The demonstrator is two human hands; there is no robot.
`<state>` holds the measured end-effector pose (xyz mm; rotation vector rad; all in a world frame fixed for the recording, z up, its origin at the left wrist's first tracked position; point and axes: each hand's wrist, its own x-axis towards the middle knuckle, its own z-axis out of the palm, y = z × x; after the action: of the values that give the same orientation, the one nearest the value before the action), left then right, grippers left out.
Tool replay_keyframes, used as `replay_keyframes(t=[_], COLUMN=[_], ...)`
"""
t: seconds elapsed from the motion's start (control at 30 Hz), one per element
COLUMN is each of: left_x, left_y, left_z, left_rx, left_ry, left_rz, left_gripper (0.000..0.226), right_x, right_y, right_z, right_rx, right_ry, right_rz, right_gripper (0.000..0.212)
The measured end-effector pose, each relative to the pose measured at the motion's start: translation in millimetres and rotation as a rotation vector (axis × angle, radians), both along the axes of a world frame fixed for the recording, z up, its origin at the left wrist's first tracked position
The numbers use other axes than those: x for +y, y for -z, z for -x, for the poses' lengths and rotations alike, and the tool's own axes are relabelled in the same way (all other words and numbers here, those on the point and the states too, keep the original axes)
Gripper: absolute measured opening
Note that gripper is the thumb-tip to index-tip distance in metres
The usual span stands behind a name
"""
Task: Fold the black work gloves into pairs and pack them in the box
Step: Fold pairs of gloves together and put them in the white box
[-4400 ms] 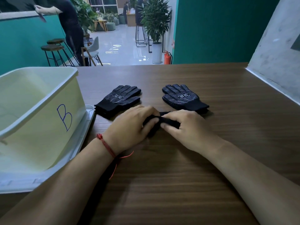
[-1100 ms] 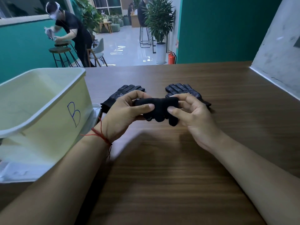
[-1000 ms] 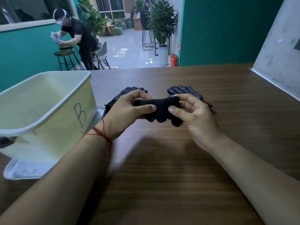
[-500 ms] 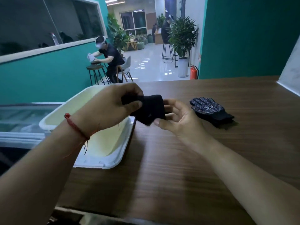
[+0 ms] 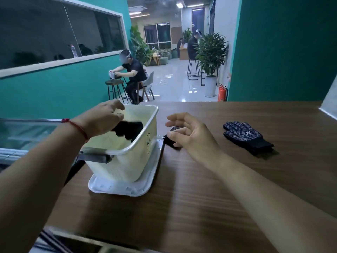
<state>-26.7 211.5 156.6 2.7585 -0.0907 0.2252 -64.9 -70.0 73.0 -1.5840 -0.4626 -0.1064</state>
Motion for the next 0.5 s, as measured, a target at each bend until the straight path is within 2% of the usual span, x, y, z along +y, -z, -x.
replay_keyframes(t=[0.2,0.5], left_x=[-33.7,-107.2], left_y=[-6.6,-6.9], left_z=[-2.6,-6.3], left_rx=[-0.068,-0.120], left_ry=[0.081,0.213], left_rz=[0.096,0.014], left_gripper=[0.025,0.030], right_x=[-21.3,-68.6], right_y=[-2.4,0.6], right_z=[-3.9,-7.1], right_rx=[0.032,0.033], right_ry=[0.044,0.122], right_rz=[0.023,0.023], right_gripper=[0.035,0.035])
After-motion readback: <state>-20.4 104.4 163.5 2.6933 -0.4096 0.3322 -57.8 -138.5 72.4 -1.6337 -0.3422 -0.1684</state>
